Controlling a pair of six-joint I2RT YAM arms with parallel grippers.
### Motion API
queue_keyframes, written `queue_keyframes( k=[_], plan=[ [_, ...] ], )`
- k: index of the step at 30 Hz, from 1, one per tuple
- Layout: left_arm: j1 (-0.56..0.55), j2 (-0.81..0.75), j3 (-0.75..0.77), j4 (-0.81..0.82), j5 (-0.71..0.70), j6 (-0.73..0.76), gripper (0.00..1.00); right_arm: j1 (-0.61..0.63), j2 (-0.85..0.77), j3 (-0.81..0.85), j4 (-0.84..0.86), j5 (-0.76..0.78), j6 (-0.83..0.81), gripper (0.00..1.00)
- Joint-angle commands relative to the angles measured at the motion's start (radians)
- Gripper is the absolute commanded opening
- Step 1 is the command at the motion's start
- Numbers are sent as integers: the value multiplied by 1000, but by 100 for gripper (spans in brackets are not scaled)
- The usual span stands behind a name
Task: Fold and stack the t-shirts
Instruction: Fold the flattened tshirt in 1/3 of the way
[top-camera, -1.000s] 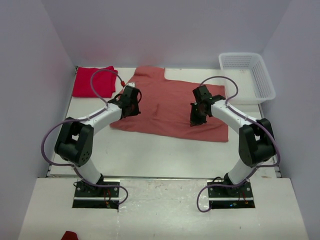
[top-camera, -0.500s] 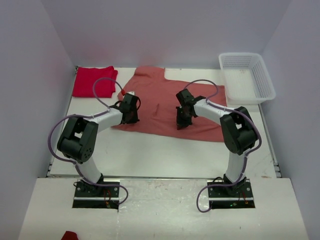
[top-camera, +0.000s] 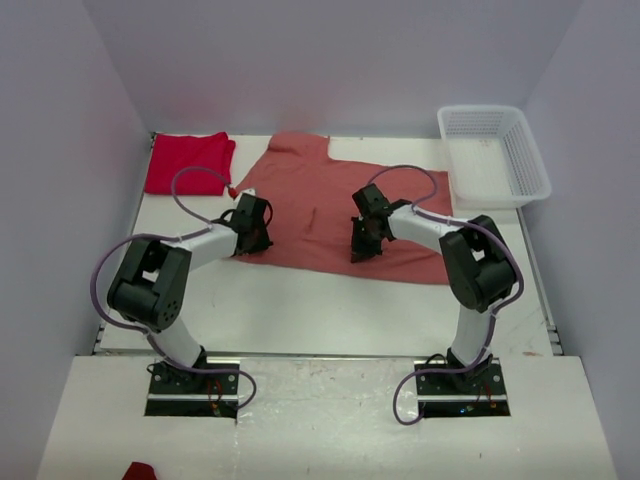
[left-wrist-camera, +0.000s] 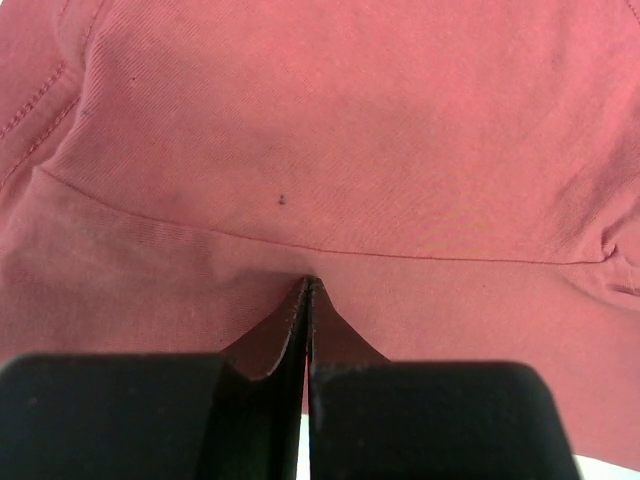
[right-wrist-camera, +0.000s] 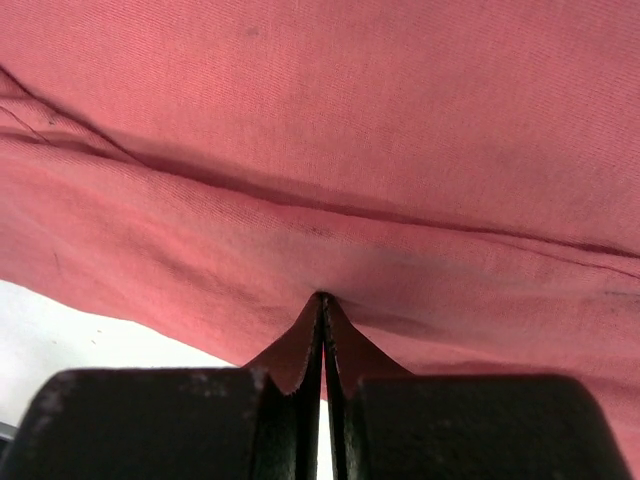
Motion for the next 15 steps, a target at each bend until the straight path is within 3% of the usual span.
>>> queue_keyframes(
  k=[1, 15],
  plan=[
    [18, -13, -91, -87, -23, -44, 0, 21, -15, -58, 18, -11, 22, 0],
    [17, -309, -324, -156, -20, -162, 0, 100, -80, -204, 70, 9, 80, 0]
  ],
)
